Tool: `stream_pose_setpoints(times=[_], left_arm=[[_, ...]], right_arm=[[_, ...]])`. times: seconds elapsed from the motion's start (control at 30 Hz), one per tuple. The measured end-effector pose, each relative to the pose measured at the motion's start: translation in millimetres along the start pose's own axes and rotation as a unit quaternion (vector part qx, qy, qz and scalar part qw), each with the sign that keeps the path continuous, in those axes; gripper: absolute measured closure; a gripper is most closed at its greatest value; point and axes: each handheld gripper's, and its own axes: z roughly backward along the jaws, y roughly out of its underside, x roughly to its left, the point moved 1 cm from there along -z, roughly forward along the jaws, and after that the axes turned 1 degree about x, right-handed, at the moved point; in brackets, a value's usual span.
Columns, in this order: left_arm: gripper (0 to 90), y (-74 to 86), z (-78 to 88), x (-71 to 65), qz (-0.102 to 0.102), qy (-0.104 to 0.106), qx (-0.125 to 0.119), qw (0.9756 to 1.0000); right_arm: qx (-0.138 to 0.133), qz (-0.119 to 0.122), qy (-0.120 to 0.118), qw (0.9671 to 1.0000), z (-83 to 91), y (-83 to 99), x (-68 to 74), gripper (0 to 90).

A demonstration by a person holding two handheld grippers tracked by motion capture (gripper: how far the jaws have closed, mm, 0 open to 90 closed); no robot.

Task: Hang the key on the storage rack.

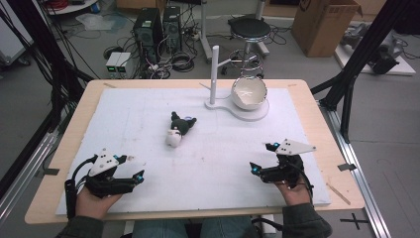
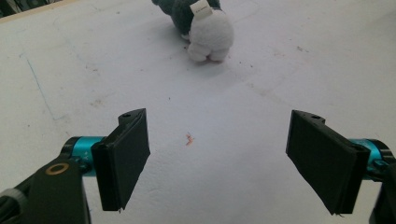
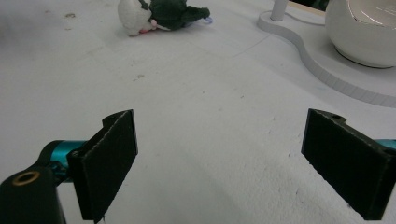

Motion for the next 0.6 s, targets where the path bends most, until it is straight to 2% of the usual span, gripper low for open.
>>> stream_pose_setpoints(times=[0.6], left_arm=[[21.7,0.0,-2.1,0.3,0.006,0.002,0.0,1.0]], right_arm=[[-0.003,-0.001,0.007,1.0,-2.1,-0.5,-0.7,9.9]])
